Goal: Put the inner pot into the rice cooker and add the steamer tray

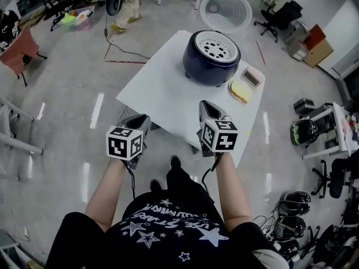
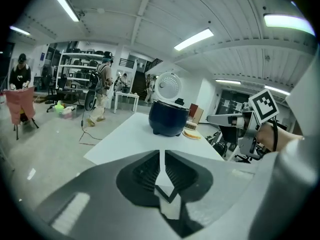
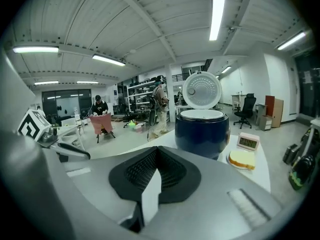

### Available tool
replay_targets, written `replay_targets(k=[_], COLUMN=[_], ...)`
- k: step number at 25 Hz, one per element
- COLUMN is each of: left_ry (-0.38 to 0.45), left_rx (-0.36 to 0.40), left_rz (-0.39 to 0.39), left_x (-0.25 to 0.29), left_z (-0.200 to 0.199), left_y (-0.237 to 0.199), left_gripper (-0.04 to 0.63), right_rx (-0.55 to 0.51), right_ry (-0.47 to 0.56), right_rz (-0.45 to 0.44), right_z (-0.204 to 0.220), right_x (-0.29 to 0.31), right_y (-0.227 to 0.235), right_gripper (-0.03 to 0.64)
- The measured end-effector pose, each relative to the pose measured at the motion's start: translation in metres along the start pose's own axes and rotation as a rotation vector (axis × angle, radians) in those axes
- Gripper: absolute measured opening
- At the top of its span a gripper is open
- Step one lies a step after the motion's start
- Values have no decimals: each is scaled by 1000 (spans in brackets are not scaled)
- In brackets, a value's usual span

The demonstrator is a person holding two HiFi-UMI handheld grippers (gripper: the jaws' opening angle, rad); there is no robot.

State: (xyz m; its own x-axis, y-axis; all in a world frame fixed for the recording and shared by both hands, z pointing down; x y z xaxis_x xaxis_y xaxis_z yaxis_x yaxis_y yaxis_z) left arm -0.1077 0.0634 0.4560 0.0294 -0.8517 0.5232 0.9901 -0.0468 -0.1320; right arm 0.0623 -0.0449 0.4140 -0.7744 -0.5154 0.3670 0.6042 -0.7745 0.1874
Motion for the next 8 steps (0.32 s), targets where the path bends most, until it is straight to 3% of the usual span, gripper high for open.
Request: replay_targets(k=[8], left_ry=[-3], left_rx=[-7], left_rz=[-30], left_x=[2], left_z=[12], left_y=[9], left_gripper=[38], right_rx=[-59], right_ry=[-14], right_rz=[-37], right_z=[11], right_x=[-4], right_y=[4], right_gripper=[25])
Point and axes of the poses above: the fingertips, and each gripper's own axes: x forward along the fingers, y to its right, z out of its underside, the point moved 1 cm from there along -x, backward along the fingers, and after that the axes turned 12 degrees about -z, right-handed, at the moved point
